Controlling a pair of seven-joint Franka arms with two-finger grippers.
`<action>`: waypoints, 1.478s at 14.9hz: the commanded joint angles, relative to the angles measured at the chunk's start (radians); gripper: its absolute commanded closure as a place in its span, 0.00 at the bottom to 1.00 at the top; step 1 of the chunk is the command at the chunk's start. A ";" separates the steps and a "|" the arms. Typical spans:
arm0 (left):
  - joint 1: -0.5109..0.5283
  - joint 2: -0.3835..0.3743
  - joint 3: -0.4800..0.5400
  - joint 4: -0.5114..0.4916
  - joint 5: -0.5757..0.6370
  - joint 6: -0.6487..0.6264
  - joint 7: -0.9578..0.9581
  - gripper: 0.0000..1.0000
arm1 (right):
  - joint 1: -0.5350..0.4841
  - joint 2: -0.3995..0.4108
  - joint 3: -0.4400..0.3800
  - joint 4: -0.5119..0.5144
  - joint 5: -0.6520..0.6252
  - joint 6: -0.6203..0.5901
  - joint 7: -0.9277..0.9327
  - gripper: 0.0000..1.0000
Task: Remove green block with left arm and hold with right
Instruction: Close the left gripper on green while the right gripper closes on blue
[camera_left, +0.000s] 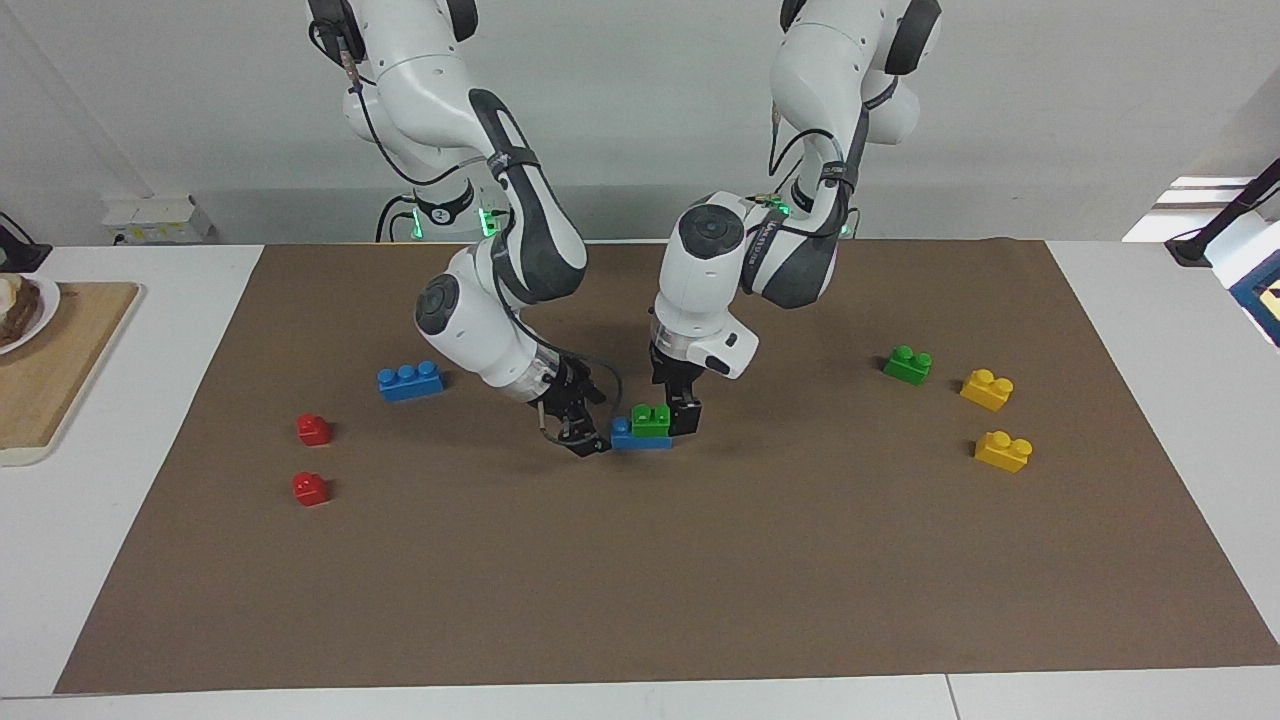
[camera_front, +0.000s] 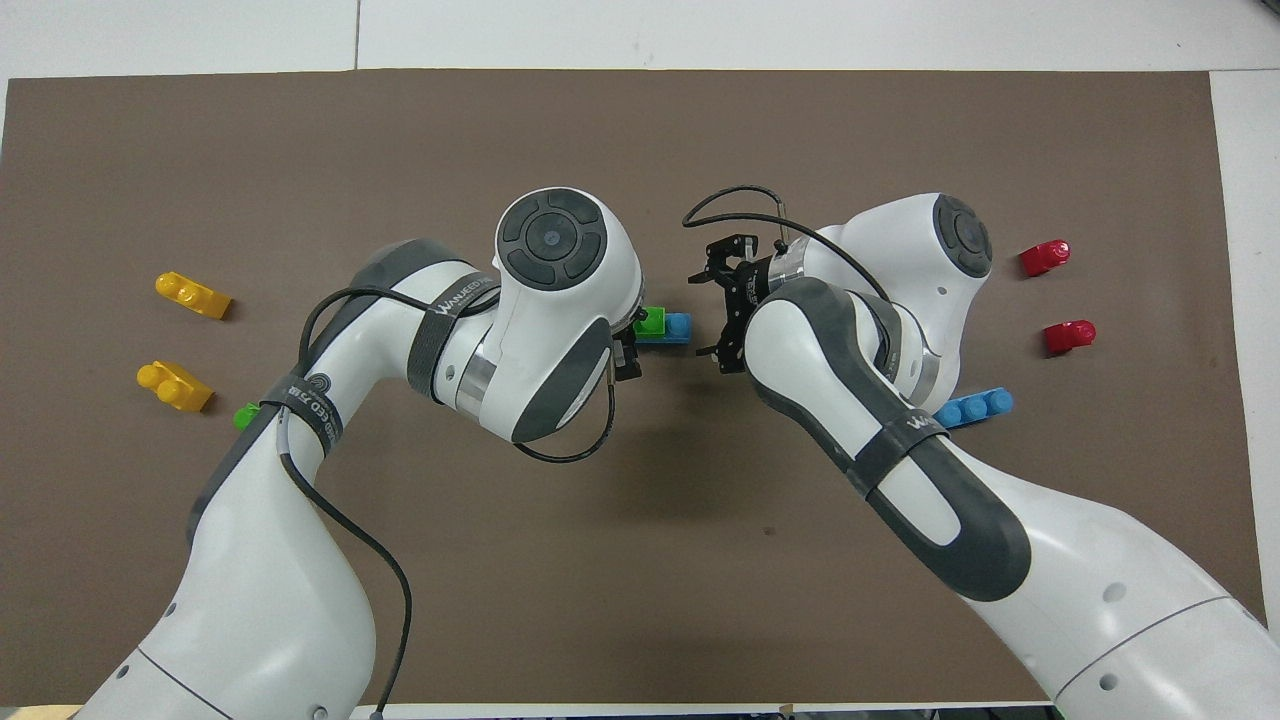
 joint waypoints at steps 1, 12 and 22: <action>-0.024 0.022 0.016 0.010 0.022 0.020 -0.041 0.00 | 0.022 0.025 -0.001 -0.005 0.033 0.058 0.009 0.05; -0.036 0.027 0.016 -0.038 0.045 0.071 -0.079 0.00 | 0.043 0.075 0.001 -0.019 0.083 0.150 0.000 0.31; -0.038 0.025 0.018 -0.058 0.047 0.083 -0.081 0.00 | 0.063 0.077 -0.001 -0.017 0.090 0.177 -0.010 1.00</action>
